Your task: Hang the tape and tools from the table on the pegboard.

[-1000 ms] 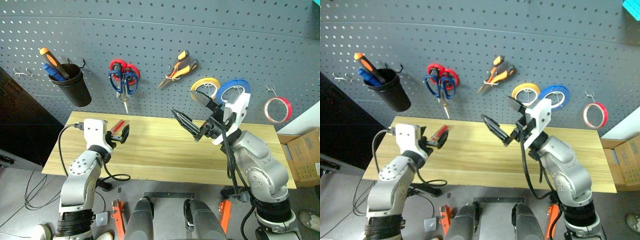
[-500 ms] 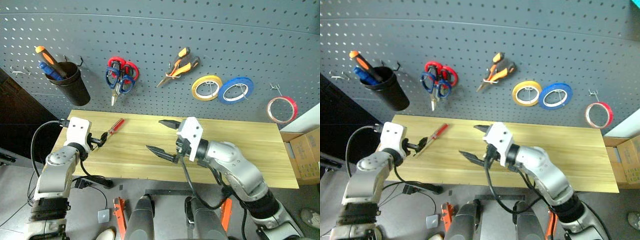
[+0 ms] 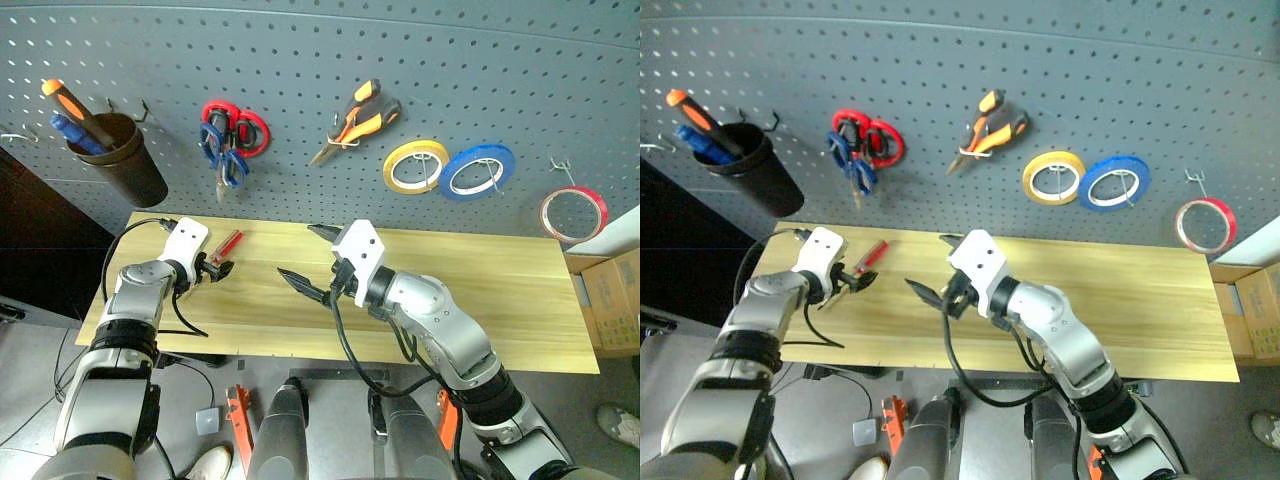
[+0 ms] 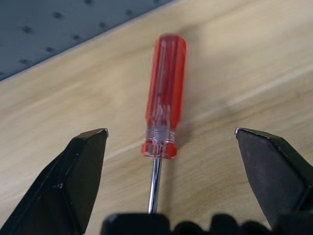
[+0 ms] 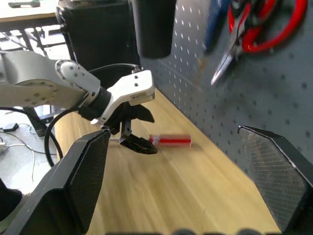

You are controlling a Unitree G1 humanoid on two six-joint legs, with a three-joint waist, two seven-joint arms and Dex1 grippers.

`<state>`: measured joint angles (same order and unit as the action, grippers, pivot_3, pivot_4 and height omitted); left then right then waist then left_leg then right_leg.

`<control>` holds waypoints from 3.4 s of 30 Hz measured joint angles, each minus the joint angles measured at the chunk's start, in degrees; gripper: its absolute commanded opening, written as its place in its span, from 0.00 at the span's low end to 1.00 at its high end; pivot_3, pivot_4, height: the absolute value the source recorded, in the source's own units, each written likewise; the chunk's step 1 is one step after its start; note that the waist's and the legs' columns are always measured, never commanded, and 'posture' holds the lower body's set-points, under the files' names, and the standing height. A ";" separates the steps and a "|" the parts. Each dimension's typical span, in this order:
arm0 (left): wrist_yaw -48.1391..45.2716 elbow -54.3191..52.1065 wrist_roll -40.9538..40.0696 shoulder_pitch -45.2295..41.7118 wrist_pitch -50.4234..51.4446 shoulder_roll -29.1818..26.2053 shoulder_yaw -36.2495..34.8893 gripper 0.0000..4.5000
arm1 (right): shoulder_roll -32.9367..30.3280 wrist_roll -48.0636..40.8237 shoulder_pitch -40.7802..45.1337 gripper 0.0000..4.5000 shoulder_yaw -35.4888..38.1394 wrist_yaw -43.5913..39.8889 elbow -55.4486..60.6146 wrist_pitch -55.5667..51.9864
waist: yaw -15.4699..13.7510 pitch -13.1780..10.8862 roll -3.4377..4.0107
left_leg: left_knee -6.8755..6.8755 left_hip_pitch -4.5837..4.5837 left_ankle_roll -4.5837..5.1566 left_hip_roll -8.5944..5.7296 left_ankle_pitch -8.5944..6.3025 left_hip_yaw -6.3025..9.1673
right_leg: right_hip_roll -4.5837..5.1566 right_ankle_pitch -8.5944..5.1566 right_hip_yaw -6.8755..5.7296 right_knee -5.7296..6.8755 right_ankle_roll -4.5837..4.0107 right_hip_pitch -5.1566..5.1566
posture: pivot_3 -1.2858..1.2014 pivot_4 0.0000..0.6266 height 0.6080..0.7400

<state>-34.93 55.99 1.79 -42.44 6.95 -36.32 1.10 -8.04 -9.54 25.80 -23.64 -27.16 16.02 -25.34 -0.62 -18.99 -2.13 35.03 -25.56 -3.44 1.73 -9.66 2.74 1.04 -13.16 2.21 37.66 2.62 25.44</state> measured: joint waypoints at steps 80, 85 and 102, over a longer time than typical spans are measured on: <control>35.17 -45.87 4.63 -6.12 -1.37 4.40 -16.03 0.18 | 5.52 -17.49 7.91 1.00 13.49 -5.26 1.44 0.29 | -3.89 4.50 -1.16 | -0.09 0.45 -0.55 0.02 0.64 0.22 | -0.04 0.64 -0.34 0.04 -0.40 -0.46 | 0.60 0.22 1.00; 32.95 -33.26 3.04 -13.92 -8.58 4.21 -14.66 0.18 | 6.86 -16.27 9.85 1.00 13.39 -3.80 -0.05 1.56 | -3.82 4.62 -1.28 | -0.08 0.45 -0.55 0.01 0.65 0.20 | -0.03 0.66 -0.33 0.06 -0.40 -0.46 | 0.59 0.22 1.00; 34.53 -20.79 -6.04 -10.35 -9.88 7.42 -19.44 0.18 | 5.85 -14.31 9.31 1.00 13.35 -1.76 -0.55 2.33 | -2.19 4.64 -1.27 | -0.04 0.56 -0.54 0.03 0.67 0.19 | -0.03 0.67 -0.30 0.36 -0.40 -0.45 | 0.58 0.25 1.00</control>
<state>-0.40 35.20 -4.25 -52.79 -2.93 -28.90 -18.35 -2.19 -23.84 35.11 -10.28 -28.91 15.46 -23.01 -2.81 -14.34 -3.40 34.98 -25.00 -3.98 1.75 -8.98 2.93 1.00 -12.50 1.91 38.02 2.21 24.98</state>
